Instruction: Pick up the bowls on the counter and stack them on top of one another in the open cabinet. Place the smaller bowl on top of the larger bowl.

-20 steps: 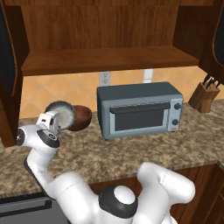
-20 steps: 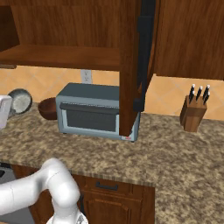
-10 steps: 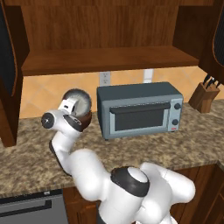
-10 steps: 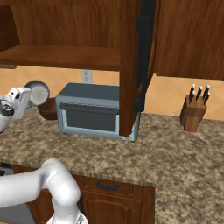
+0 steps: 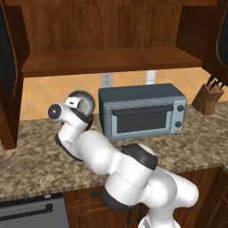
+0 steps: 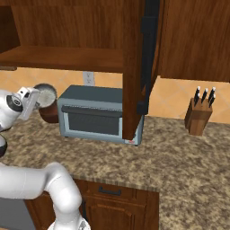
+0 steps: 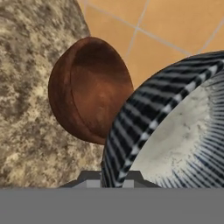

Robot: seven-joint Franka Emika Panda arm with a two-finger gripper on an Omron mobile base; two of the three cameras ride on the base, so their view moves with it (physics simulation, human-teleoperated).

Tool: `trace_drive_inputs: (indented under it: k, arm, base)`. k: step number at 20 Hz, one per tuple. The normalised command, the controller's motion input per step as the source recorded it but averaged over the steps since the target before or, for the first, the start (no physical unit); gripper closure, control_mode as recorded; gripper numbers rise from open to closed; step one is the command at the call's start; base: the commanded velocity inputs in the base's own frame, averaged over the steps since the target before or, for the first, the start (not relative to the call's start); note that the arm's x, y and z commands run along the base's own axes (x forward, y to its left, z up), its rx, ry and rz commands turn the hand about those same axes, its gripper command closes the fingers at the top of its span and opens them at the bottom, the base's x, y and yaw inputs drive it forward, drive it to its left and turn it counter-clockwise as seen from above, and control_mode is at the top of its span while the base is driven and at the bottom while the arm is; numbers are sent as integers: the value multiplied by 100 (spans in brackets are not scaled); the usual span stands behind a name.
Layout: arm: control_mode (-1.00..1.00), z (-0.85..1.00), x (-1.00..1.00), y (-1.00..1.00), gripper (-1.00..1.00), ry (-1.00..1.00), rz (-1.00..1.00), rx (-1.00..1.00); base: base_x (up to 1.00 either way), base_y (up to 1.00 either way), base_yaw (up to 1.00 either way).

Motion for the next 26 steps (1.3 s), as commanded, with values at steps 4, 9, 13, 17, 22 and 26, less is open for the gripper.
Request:
trace_drive_inputs:
  k: [4, 9, 13, 17, 22, 26]
  arm:
    - [-100, -24, 0, 0, 100, 8, 0, -8]
    - [-100, -11, 27, 0, 100, 12, 0, -6]
    - [-100, -11, 38, 0, 100, 17, 0, -7]
    - [-100, -16, 36, 0, 100, 6, 0, -10]
    - [-100, -24, 39, 7, 100, 3, 0, -7]
    - [-100, -30, 28, 11, 100, 10, 0, -4]
  base:
    - [0, 0, 0]
    - [0, 0, 0]
    - [0, 0, 0]
    - [0, 0, 0]
    - [0, 0, 0]
    - [0, 0, 0]
